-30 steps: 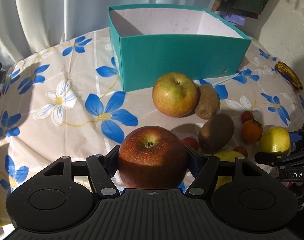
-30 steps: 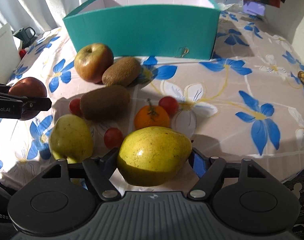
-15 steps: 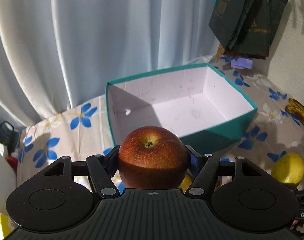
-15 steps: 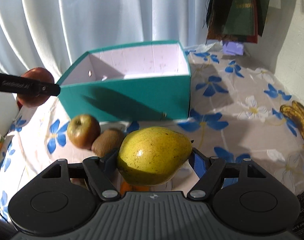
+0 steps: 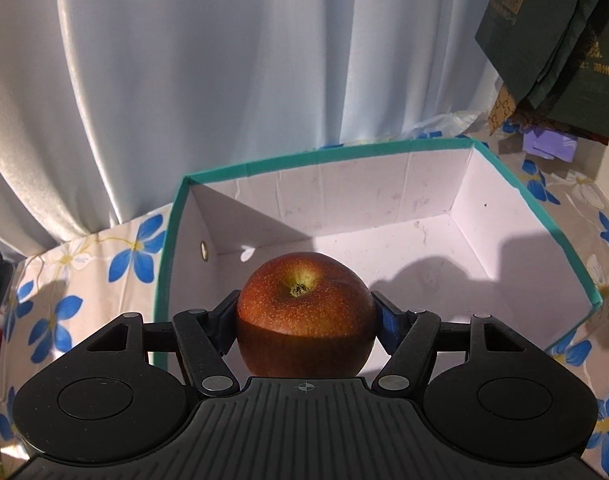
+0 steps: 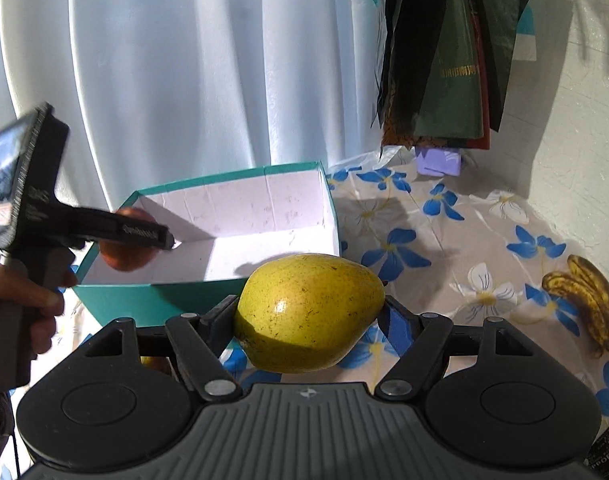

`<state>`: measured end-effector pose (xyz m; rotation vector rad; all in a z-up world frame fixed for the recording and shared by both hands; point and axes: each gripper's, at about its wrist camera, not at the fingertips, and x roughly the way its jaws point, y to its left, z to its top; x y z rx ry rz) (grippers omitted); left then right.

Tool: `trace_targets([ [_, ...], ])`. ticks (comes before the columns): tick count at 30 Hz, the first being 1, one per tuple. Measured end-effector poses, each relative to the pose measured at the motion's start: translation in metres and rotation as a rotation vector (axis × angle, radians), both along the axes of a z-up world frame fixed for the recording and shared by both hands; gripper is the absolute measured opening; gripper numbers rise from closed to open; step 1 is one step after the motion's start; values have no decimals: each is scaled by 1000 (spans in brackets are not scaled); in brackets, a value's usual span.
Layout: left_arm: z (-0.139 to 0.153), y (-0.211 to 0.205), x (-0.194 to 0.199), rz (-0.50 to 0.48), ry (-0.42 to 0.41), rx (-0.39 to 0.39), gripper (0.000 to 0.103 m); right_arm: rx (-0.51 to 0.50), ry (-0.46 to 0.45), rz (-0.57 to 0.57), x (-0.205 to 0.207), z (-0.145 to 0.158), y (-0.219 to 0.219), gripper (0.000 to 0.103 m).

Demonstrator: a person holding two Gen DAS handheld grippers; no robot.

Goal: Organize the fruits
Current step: 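Lower the red apple into the teal box and open the left gripper, then lower the yellow pear into the teal box and open the right gripper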

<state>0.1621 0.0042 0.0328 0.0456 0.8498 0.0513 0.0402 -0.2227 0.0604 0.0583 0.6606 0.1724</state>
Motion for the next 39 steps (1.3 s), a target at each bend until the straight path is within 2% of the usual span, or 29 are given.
trace_targets([
  [13, -46, 6, 31, 53, 171, -1, 72, 24, 0, 2, 27, -1, 0, 75],
  [17, -47, 6, 33, 52, 174, -17, 72, 28, 0, 3, 34, 1, 1, 75],
  [20, -44, 5, 32, 56, 148, 4, 73, 25, -1, 4, 38, 0, 2, 75],
  [25, -36, 5, 28, 48, 133, -15, 76, 24, -1, 7, 42, 2, 4, 75],
  [28, -24, 2, 15, 31, 99, -44, 86, 22, -4, 12, 45, 3, 5, 75],
  [29, -16, 0, 8, 37, 76, -30, 97, 20, -6, 13, 46, 3, 5, 75],
  [30, -10, -1, 1, 45, 49, -10, 98, 17, -8, 13, 47, 4, 6, 75],
  [32, 6, -2, -17, 53, -11, 19, 98, 16, -14, 16, 50, 5, 7, 75],
  [35, 24, 6, -37, 84, -61, -16, 101, 8, -24, 18, 56, 7, 11, 75],
  [39, 29, 18, -51, 152, -55, 11, 101, -5, -43, 46, 66, 8, 21, 75],
])
